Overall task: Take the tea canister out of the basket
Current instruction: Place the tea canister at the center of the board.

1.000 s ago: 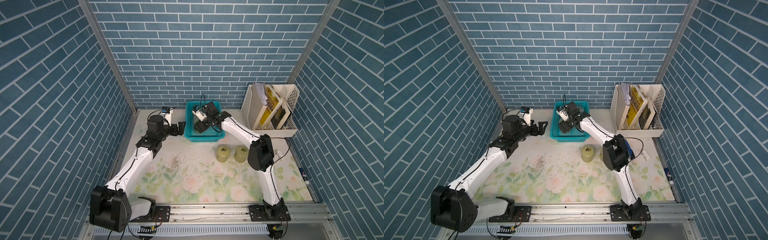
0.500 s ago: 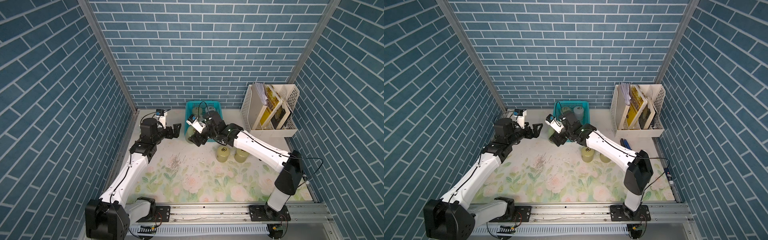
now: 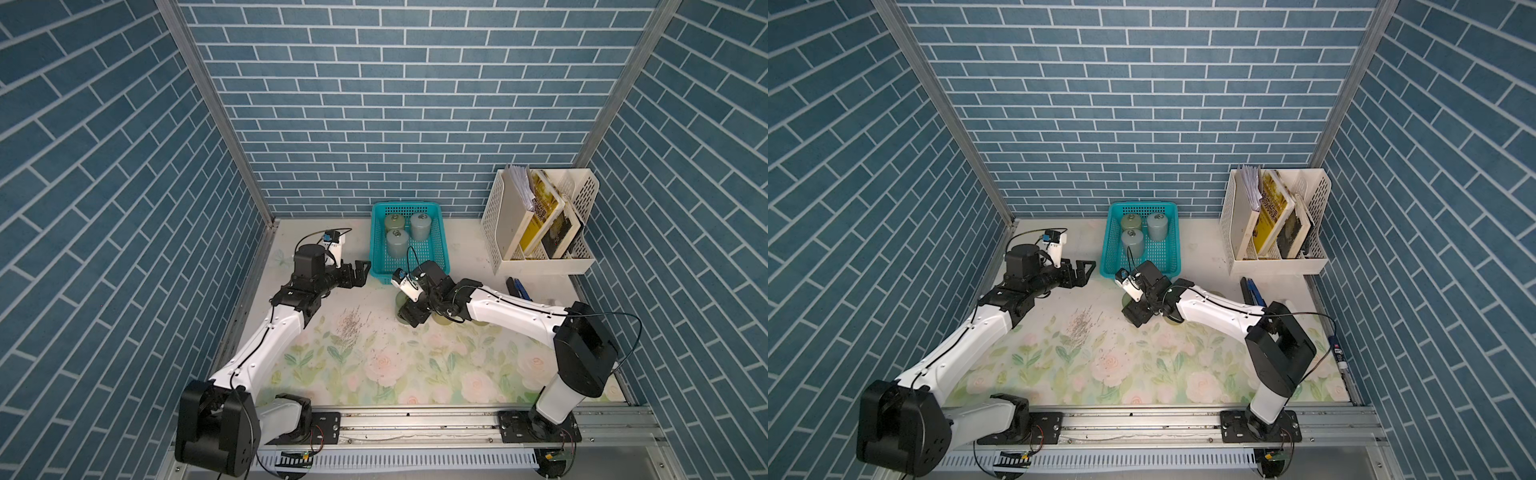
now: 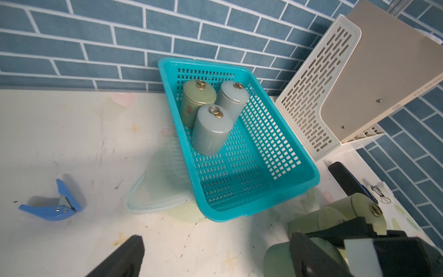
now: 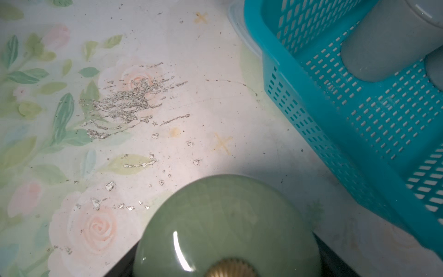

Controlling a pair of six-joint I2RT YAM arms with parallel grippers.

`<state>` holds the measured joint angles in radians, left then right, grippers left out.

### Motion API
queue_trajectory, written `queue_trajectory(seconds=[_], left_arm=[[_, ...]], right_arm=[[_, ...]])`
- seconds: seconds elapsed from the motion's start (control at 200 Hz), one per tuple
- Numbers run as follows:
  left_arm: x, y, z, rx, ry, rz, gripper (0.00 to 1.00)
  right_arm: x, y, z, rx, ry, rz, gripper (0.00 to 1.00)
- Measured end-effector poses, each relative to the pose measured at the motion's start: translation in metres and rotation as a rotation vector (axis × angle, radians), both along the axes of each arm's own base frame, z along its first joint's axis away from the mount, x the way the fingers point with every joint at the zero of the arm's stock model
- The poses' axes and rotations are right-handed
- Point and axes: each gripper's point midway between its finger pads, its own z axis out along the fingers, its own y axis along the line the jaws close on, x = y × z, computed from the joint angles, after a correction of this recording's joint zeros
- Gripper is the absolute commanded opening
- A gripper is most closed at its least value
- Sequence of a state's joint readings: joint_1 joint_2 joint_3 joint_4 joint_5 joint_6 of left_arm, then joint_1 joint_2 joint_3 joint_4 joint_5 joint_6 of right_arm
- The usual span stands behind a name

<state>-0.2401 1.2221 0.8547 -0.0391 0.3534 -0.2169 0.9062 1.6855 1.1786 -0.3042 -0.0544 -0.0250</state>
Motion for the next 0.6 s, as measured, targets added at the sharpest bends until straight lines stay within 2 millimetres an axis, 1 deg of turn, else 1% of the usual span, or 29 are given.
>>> queue_trajectory(seconds=[0.1, 0.23, 0.27, 0.45, 0.51, 0.555, 0.565, 0.58, 0.6], left_arm=[[-0.001, -0.009, 0.000, -0.003, -0.007, -0.022, 1.00], [-0.001, -0.013, 0.002, -0.007, -0.019, -0.030, 1.00], [0.000, -0.013, 0.002, -0.007, -0.019, -0.030, 1.00], [0.001, -0.012, 0.002, -0.004, -0.021, -0.023, 1.00], [0.001, -0.011, 0.002, -0.001, -0.023, -0.020, 1.00], [0.002, -0.011, 0.002, 0.002, -0.024, -0.019, 1.00], [0.002, -0.011, 0.002, 0.002, -0.025, -0.018, 1.00], [0.002, -0.011, 0.002, 0.004, -0.026, -0.017, 1.00], [0.002, -0.011, 0.002, 0.005, -0.026, -0.017, 1.00]], right_arm=[[0.003, 0.001, -0.001, 0.007, -0.012, -0.020, 0.00], [0.010, 0.006, -0.003, 0.021, -0.031, -0.038, 0.00], [0.012, 0.007, -0.007, 0.018, -0.030, -0.042, 0.00], [0.013, 0.006, -0.036, -0.037, 0.002, -0.049, 0.00], [0.014, 0.006, -0.040, -0.042, 0.006, -0.052, 0.07], [0.014, 0.007, -0.039, -0.039, 0.006, -0.056, 0.20], [0.014, 0.007, -0.039, -0.038, 0.005, -0.057, 0.25], [0.015, 0.008, -0.038, -0.037, 0.004, -0.058, 0.31], [0.015, 0.008, -0.038, -0.036, 0.003, -0.059, 0.36]])
